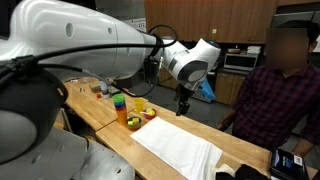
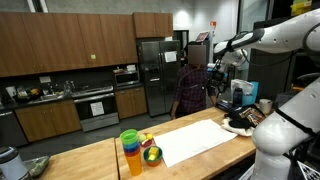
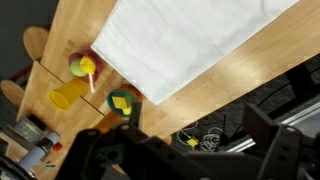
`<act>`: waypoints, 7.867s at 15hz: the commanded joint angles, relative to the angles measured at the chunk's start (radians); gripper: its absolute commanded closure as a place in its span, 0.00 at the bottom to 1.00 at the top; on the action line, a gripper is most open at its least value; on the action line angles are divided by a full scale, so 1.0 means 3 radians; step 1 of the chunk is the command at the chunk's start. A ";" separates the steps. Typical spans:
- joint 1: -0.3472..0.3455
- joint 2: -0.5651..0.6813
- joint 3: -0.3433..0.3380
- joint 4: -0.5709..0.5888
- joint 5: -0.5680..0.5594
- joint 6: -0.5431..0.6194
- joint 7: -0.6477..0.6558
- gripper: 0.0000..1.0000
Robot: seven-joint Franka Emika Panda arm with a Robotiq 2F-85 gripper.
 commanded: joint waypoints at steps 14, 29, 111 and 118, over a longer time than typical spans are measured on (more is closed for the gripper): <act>0.0754 -0.0697 -0.0806 -0.0037 -0.1171 -0.0776 -0.0160 0.00; 0.1441 -0.0399 -0.0773 -0.0088 -0.0934 -0.0804 -0.0390 0.00; 0.3890 0.1703 -0.1489 0.0640 -0.1394 0.1368 -0.0159 0.00; 0.3890 0.1703 -0.1489 0.0641 -0.1394 0.1368 -0.0159 0.00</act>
